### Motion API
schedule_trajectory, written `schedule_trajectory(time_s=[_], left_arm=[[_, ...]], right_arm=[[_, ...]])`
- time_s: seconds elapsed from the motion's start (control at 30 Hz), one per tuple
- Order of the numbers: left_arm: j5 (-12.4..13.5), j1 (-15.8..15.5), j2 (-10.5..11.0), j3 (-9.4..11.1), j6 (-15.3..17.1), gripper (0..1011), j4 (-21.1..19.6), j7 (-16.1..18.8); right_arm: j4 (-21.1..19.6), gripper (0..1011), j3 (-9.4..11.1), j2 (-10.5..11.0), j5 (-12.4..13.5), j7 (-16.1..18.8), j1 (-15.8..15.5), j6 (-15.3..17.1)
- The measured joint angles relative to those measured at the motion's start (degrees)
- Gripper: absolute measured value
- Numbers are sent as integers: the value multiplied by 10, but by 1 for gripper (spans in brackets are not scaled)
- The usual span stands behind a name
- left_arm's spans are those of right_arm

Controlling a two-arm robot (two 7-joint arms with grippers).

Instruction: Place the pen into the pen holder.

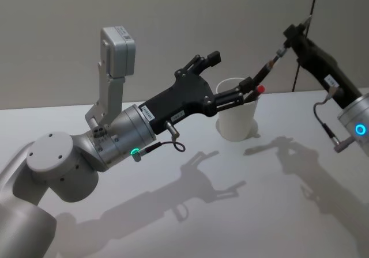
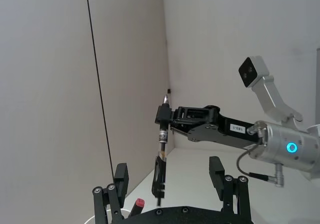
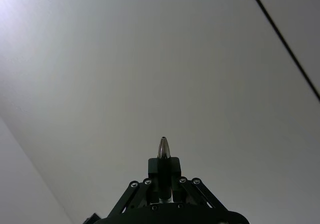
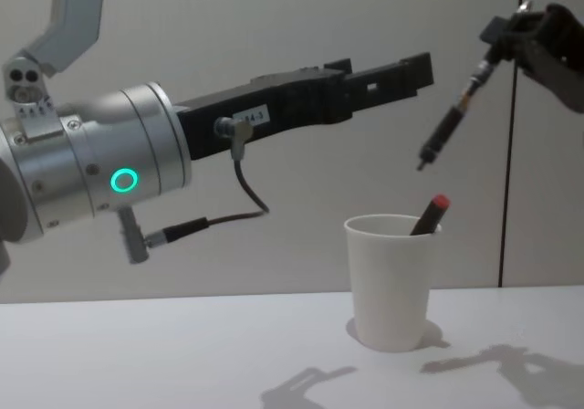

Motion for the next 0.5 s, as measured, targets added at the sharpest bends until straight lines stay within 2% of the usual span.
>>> schedule_trajectory(time_s=[0.27,0.5], left_arm=[[0,0,0,0,0,1001,0,0],[0,0,0,0,0,1001,0,0]], right_arm=[[47,122,7,3,-53,26,30,-34],[103,122,7,-5,-105,61,68,-67]])
